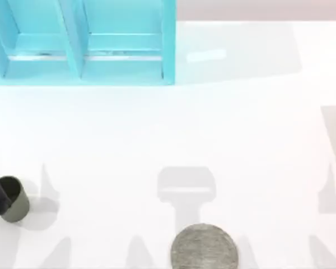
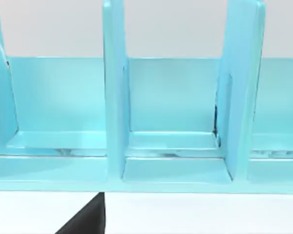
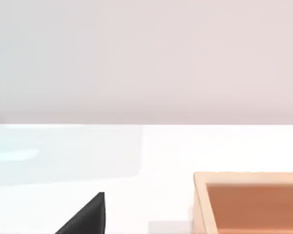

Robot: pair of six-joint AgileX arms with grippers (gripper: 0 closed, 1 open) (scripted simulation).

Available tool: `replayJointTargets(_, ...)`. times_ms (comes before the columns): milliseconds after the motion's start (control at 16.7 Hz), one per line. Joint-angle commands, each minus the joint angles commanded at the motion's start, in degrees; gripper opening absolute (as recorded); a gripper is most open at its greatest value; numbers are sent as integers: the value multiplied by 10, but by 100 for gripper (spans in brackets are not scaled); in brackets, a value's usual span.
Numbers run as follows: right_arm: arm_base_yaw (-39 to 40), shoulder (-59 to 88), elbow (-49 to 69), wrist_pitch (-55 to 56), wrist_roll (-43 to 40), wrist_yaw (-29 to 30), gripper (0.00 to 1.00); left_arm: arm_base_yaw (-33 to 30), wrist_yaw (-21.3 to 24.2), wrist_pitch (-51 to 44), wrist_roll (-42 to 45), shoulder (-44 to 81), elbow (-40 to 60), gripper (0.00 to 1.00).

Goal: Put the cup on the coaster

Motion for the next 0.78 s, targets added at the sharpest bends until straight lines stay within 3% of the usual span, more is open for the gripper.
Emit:
replayJointTargets(360,0,0,0,0,0,0,100,-4,0,-51,60,55,50,100)
replayJointTargets(780,0,0,0,0,0,0,100,-19,-3,-284,361,336,261,100)
